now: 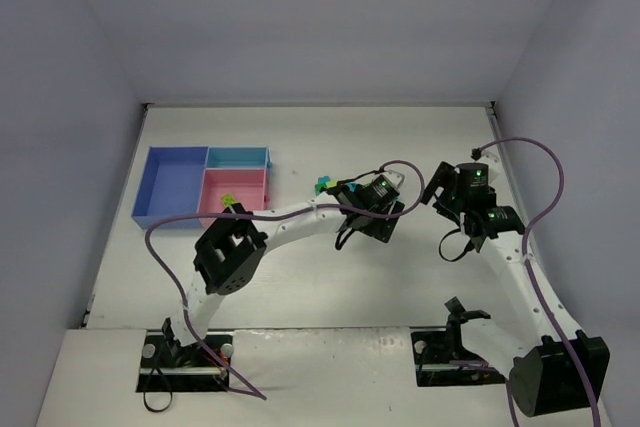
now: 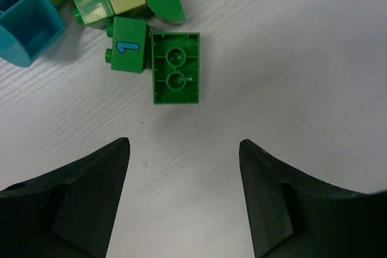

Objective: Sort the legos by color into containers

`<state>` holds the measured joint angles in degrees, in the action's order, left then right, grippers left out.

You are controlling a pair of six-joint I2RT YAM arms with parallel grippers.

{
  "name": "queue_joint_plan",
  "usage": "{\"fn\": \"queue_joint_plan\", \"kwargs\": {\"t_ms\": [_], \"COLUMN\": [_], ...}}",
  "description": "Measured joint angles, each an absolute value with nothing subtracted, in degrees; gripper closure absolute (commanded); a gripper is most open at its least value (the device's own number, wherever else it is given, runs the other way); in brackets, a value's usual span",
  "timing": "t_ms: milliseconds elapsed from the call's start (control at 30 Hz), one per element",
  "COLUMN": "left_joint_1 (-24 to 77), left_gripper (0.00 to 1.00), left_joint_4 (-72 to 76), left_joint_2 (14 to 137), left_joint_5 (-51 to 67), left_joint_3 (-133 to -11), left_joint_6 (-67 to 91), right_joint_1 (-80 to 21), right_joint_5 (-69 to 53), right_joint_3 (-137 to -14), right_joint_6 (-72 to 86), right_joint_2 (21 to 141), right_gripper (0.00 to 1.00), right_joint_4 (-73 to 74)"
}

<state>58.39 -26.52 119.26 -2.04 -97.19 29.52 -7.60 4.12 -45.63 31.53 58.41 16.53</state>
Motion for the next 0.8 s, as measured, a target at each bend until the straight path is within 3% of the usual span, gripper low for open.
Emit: {"fn": "queue_joint_plan", "kwargs": {"t_ms": [233, 367, 467, 600, 633, 700, 800], "left_joint_1": [58.0, 57.9, 57.7, 57.4, 57.3, 57.0, 56.7], "left_gripper": [0.35, 0.42, 0.53, 0.78, 0.91, 0.99, 1.0], "left_joint_4": [-26.2, -26.1, -25.8, -25.7, -25.7, -25.4, -24.8], "left_joint_2": [126.4, 129.7, 130.9, 131.6, 131.6, 131.4, 129.3], "left_joint_5": [-4.1, -5.4, -6.8, -8.5, -8.9, -9.6, -10.4], "left_joint_3": [-102.4, -104.3, -105.9, -106.8, -106.8, -106.2, -102.9], "left_joint_6": [31.0, 31.7, 32.1, 32.2, 32.4, 32.3, 32.3], "right_joint_1": [-5.9, -5.9, -5.7, -5.6, -5.6, -5.6, -5.6], "right_joint_5": [4.5, 4.6, 4.7, 4.7, 4.7, 4.7, 4.7], "right_joint_3": [-45.6, -45.6, -45.6, -45.6, -45.6, -45.6, -45.6], "right_joint_6": [31.5, 31.5, 31.4, 31.3, 31.2, 31.1, 30.9], "right_joint_2": [55.8, 55.5, 55.4, 54.5, 54.1, 53.5, 53.1], "right_gripper": [0.21, 0.21, 0.21, 0.21, 0.21, 0.2, 0.2], "right_joint_4": [18.2, 18.6, 18.9, 19.2, 19.2, 19.2, 19.2]}}
